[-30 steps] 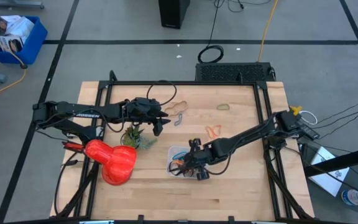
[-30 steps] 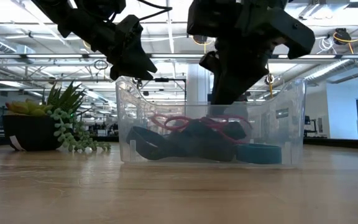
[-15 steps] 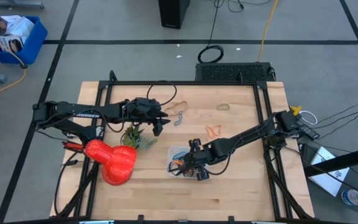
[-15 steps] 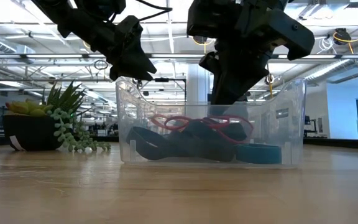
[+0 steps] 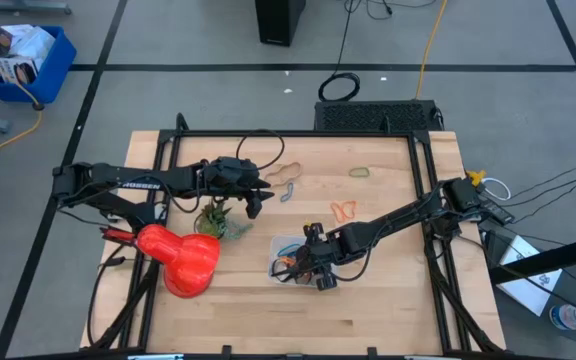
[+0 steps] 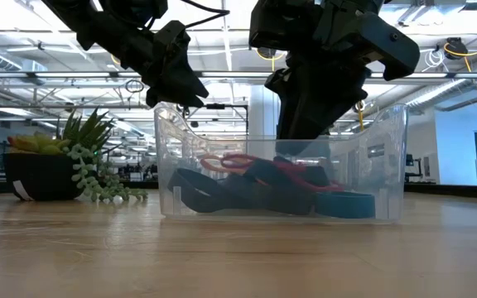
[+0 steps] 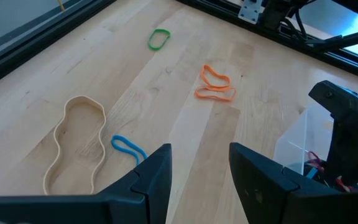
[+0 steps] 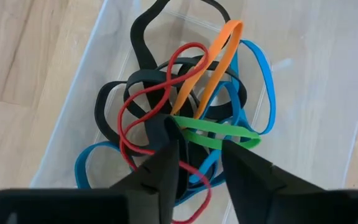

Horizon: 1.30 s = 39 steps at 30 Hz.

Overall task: Pick and place rubber bands into bin
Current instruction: Put the left orange rubber band into the bin

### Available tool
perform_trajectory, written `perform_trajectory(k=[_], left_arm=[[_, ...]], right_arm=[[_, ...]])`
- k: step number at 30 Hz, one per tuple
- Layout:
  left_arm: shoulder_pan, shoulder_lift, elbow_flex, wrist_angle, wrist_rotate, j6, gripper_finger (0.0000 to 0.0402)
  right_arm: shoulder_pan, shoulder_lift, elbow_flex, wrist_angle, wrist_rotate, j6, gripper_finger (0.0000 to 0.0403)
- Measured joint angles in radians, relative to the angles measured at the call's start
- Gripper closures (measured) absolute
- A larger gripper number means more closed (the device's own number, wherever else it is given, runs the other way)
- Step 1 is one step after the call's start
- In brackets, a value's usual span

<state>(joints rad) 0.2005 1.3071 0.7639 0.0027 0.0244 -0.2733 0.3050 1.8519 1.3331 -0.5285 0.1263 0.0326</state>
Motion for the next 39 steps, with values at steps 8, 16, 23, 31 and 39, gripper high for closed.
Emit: perform_trajectory(k=[8, 16, 23, 31, 39], left_arm=[[0.0, 0.0, 0.0, 0.0, 0.0, 0.0, 0.0233], [0.0, 0.0, 0.0, 0.0, 0.0, 0.0, 0.0233], [0.0, 0.0, 0.0, 0.0, 0.0, 0.0, 0.0233], [0.0, 0.0, 0.0, -0.001, 0.0, 0.0, 0.0233], [0.0, 0.0, 0.0, -0.005, 0.001, 0.002, 0.0234]], right_arm=[[-0.008, -0.106, -0.001, -0.06, 0.004, -0.034, 0.0258], [-0.07, -0.375, -0.001, -0.084, 0.006, -0.045, 0.0261], [-0.113, -0.559, -0.007, -0.082, 0.008, -0.049, 0.0257], [-0.128, -0.633, -0.079, -0.082, 0.161, -0.043, 0.0273], [-0.17, -0.635, -0.246, -0.023, 0.162, -0.044, 0.0277]])
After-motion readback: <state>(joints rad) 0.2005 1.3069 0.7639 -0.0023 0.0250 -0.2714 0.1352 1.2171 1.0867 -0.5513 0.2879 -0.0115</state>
